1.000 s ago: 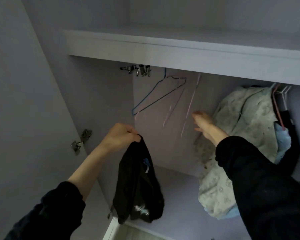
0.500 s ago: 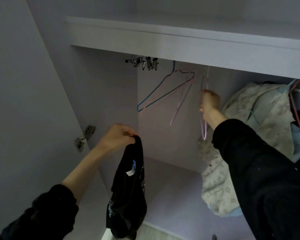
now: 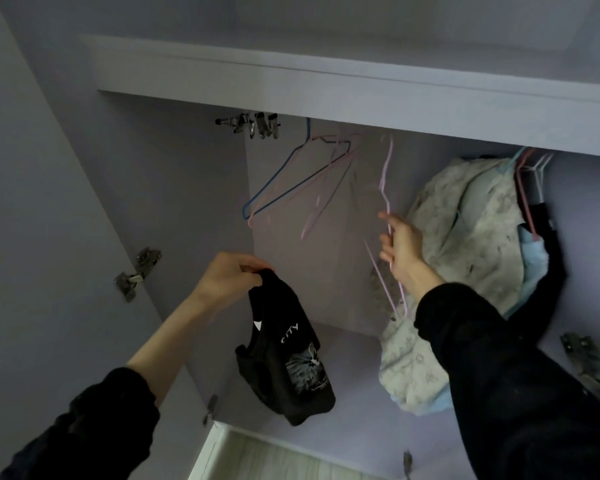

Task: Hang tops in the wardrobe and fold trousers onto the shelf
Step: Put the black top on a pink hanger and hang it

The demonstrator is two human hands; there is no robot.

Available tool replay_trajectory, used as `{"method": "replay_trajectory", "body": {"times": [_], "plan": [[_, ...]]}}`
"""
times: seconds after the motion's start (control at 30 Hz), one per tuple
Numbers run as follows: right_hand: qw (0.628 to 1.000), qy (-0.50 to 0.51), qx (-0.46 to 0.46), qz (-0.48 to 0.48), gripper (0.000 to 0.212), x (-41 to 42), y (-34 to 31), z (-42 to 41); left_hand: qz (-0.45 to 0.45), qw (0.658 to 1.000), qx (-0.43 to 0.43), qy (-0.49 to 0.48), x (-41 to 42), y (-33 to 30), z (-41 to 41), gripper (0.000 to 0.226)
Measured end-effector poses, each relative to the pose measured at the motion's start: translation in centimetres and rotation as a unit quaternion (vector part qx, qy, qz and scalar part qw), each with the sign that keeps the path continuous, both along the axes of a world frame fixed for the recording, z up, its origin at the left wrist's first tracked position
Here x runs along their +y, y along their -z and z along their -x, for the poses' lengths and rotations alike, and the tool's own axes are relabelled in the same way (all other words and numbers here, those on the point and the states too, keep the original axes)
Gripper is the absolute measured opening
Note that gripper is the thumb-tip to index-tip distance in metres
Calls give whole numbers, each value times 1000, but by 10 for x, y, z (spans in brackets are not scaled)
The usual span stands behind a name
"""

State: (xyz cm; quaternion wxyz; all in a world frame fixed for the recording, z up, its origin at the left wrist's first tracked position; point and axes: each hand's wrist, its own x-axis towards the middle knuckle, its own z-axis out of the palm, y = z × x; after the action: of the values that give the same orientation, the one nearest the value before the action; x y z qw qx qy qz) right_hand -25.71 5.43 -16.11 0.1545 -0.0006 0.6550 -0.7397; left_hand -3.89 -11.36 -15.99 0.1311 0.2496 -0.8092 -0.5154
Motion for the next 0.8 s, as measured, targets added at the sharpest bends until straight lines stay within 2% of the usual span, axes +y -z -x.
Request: {"method": "replay_trajectory", "body": {"times": [0.1, 0.2, 0.3, 0.43, 0.57, 0.7, 0.8], "plan": [[998, -18, -46, 42, 34, 35, 33, -13, -10, 1000, -4, -2, 8, 2, 1, 38], [995, -33, -41, 88, 42, 65, 54, -22, -3, 1000, -19, 7, 16, 6, 3, 39], [997, -64, -39, 15, 46, 79, 63, -22, 6, 999, -33, 8, 25, 11, 9, 39], [989, -44, -90, -106, 34, 86, 76, -19, -10, 998, -48, -26, 37, 17, 14, 25], [978, 9, -8, -208, 37, 102, 87, -24, -18, 994, -91, -59, 43, 20, 17, 28], [974, 24, -9, -223, 42, 117, 95, -23, -20, 987, -142, -71, 46, 25, 19, 31], [977, -36, -130, -168, 37, 121, 112, -24, -23, 984, -169, -60, 47, 29, 16, 27]]}}
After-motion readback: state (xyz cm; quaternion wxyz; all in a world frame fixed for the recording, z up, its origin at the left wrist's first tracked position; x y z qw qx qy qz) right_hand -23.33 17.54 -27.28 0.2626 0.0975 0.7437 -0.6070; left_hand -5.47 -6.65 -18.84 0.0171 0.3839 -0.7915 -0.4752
